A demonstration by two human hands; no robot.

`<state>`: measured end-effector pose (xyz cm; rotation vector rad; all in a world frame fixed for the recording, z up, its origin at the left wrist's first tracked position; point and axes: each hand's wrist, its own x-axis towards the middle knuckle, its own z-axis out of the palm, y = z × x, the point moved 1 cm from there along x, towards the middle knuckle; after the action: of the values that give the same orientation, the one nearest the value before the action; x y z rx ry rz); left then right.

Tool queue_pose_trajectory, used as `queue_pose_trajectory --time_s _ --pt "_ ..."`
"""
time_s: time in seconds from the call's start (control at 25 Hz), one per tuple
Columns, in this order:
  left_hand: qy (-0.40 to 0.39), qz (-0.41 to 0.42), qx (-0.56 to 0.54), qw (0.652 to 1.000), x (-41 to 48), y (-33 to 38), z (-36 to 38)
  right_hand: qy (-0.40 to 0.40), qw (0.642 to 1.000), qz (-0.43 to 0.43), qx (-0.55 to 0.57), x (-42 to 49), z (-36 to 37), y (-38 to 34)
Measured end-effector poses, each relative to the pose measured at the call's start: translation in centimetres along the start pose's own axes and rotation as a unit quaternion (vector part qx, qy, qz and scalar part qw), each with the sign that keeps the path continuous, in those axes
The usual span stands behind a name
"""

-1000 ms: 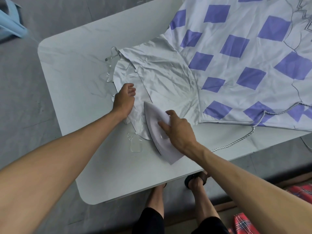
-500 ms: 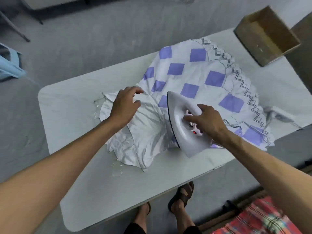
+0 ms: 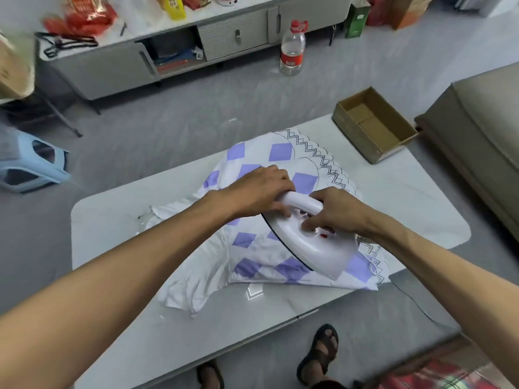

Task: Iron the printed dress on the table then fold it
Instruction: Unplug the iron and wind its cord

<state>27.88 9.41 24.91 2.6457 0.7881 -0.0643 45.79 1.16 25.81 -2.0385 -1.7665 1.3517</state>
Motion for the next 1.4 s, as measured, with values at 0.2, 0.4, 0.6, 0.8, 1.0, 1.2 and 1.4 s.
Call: queue_pose_trajectory --time_s 0.2,0.4,0.6,0.8,1.0,1.2,1.4 --pt "0.013 -0.054 -0.053 0.997 4.3 6.8 -3.3 0.009 0.996 -0.033 -0.079 -2.5 -7.6 2.8" --pt "0.044 -0.098 -0.065 0.992 6.9 9.2 -5.9 0.05 0.972 -0.023 -0.228 -1.5 -11.8 3.3" --pt "0.055 -0.117 -0.073 0.989 10.2 8.0 -7.3 0.07 0.963 -0.008 -0.26 1.6 -14.8 3.0" --pt "0.049 -0.134 -0.112 0.983 13.1 6.0 -8.0 0.031 0.959 -0.042 -0.278 4.3 -17.8 2.5" --pt "0.028 -0.143 -0.13 0.981 16.6 5.0 -7.8 -0.017 0.963 -0.075 -0.26 6.3 -20.4 4.0" --pt "0.027 -0.168 -0.131 0.977 19.8 5.6 -7.5 -0.048 0.959 -0.098 -0.26 7.6 -22.5 7.1" --pt "0.039 -0.225 -0.122 0.966 23.1 8.0 -6.5 -0.035 0.95 -0.137 -0.28 9.4 -24.5 10.6"
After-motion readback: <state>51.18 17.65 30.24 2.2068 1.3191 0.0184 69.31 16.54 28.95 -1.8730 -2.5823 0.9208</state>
